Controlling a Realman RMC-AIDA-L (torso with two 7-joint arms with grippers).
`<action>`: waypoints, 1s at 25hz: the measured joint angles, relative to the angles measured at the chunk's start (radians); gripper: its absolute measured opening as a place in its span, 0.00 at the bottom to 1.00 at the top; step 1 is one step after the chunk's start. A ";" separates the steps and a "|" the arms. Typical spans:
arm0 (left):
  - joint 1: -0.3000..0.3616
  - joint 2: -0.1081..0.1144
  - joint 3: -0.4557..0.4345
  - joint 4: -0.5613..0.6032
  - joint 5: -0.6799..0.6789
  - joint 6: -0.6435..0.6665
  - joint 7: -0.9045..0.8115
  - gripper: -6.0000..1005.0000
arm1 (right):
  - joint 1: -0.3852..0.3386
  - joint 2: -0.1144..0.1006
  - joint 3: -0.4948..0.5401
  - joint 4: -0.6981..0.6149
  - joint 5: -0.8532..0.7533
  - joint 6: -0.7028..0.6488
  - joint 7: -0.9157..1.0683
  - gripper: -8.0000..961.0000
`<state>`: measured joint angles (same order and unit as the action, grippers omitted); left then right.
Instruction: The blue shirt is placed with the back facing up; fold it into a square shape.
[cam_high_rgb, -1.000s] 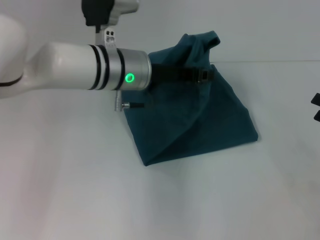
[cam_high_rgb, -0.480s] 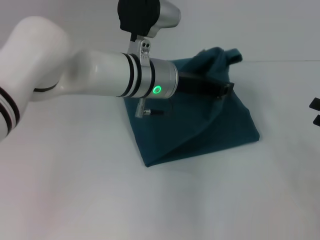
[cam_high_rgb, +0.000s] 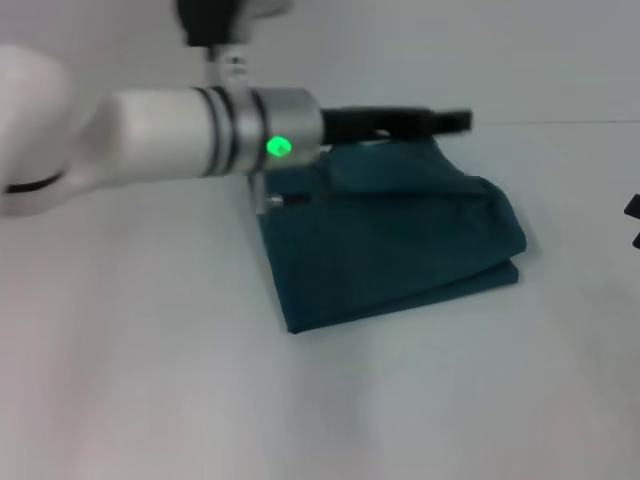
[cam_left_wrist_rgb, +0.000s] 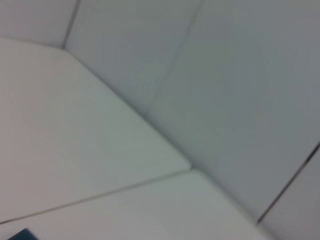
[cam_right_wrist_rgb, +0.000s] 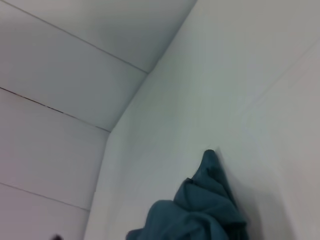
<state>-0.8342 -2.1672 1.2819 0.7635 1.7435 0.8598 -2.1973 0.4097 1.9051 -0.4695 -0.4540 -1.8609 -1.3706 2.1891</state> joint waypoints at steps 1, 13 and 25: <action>0.021 0.003 -0.041 0.007 -0.023 0.029 -0.004 0.49 | 0.001 -0.002 0.000 -0.002 -0.008 0.000 0.000 0.70; 0.248 0.099 -0.517 -0.067 -0.044 0.478 -0.241 0.83 | 0.150 -0.039 -0.072 -0.162 -0.260 -0.038 0.051 0.70; 0.362 0.098 -0.646 -0.060 0.120 0.589 -0.187 0.90 | 0.309 0.101 -0.303 -0.471 -0.380 0.107 -0.242 0.69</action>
<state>-0.4720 -2.0692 0.6361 0.7034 1.8639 1.4487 -2.3842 0.7183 2.0057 -0.7720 -0.9254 -2.2411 -1.2634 1.9468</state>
